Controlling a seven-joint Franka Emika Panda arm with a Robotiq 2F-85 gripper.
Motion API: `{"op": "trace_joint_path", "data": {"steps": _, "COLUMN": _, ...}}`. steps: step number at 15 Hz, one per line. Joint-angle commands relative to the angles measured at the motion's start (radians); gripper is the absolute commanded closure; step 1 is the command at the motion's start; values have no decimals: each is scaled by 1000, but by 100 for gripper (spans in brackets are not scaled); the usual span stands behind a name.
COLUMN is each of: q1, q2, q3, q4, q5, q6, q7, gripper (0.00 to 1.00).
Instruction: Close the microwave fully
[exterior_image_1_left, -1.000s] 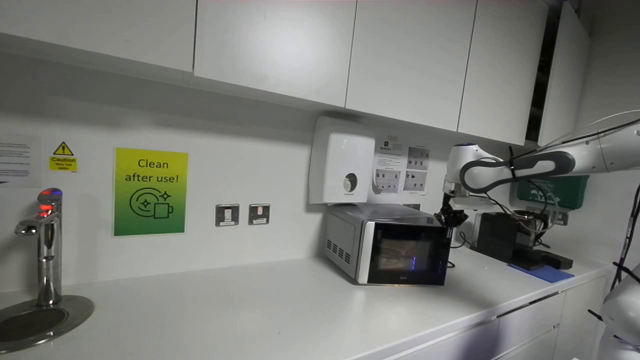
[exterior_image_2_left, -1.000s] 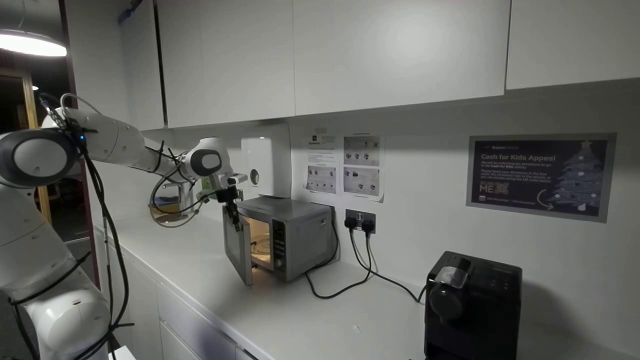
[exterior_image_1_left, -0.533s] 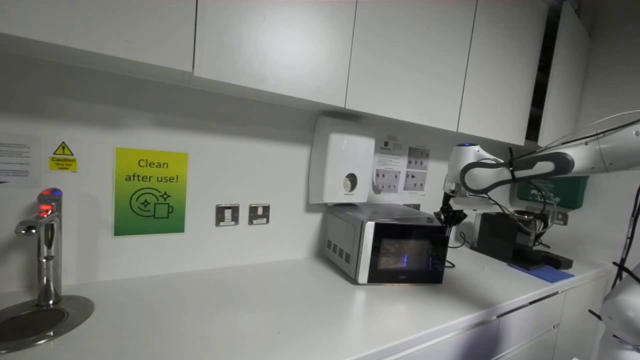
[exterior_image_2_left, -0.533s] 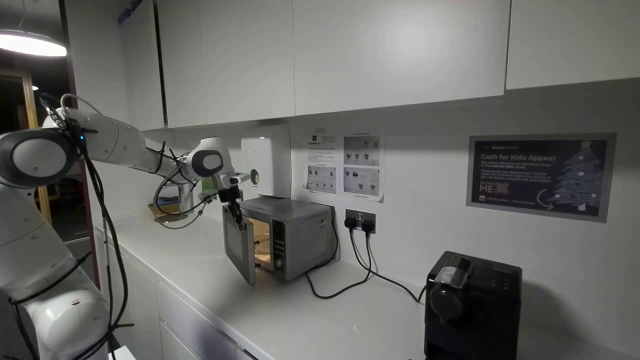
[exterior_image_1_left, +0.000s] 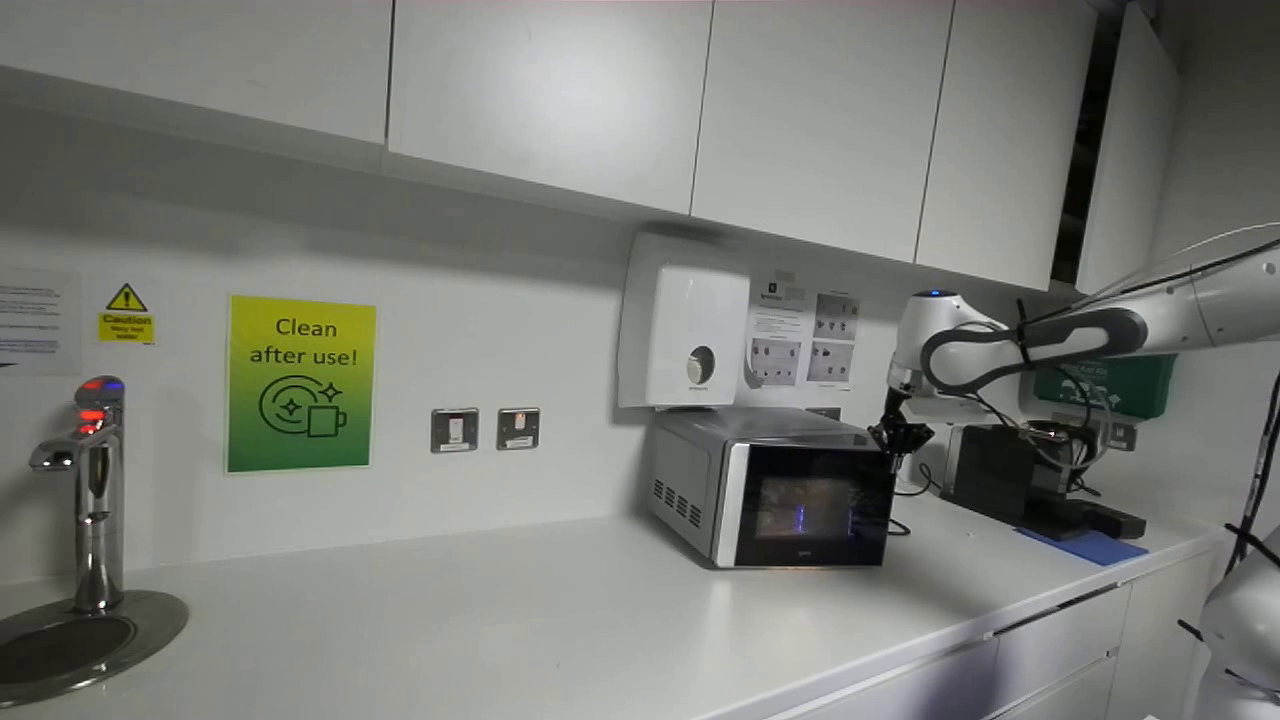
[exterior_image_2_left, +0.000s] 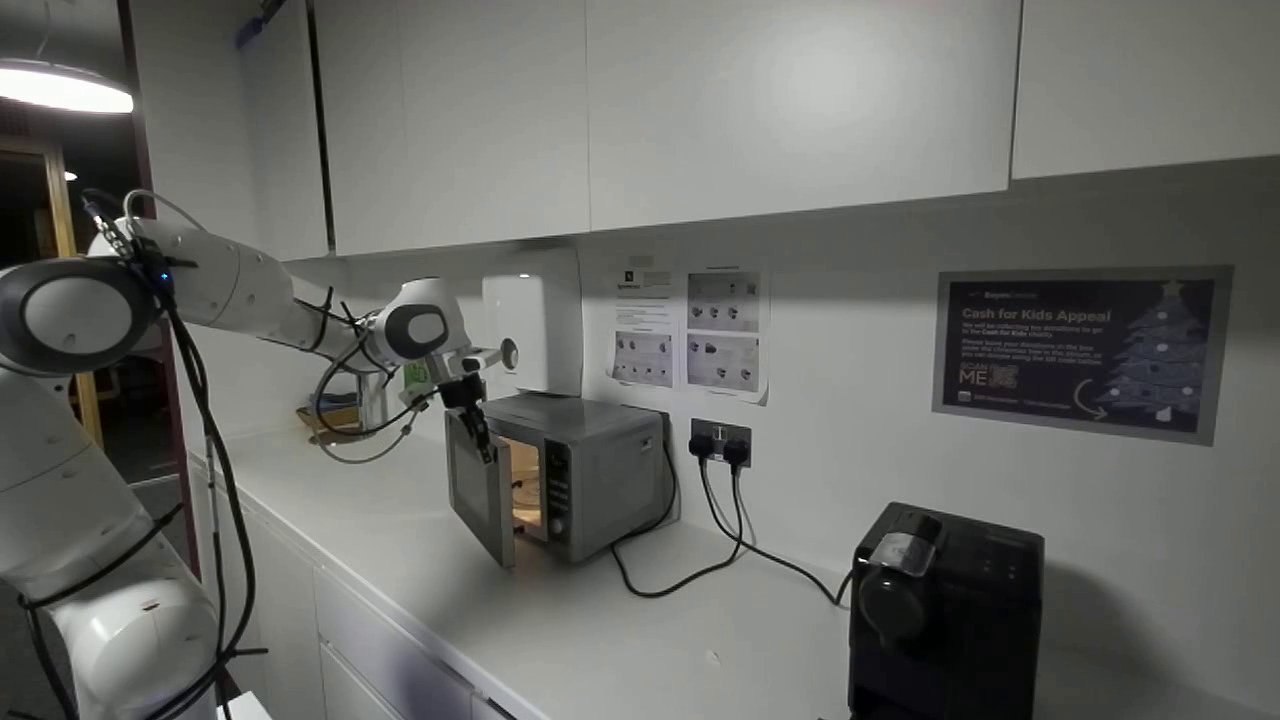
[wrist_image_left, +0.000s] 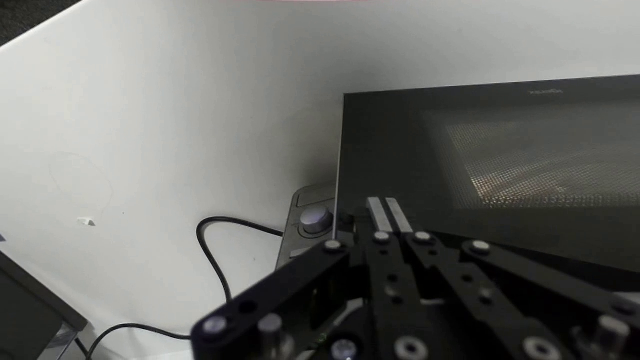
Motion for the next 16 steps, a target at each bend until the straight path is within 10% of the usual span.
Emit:
{"op": "trace_joint_path", "data": {"steps": 1, "q1": -14, "q2": 4, "q3": -5, "q4": -10, "q5": -29, "q6": 42, "q7": -27, "gripper": 100}}
{"op": "trace_joint_path", "data": {"steps": 16, "q1": -35, "q2": 45, "q3": -9, "q4": -6, "q5": -83, "q6": 131, "q7": -17, "gripper": 100}}
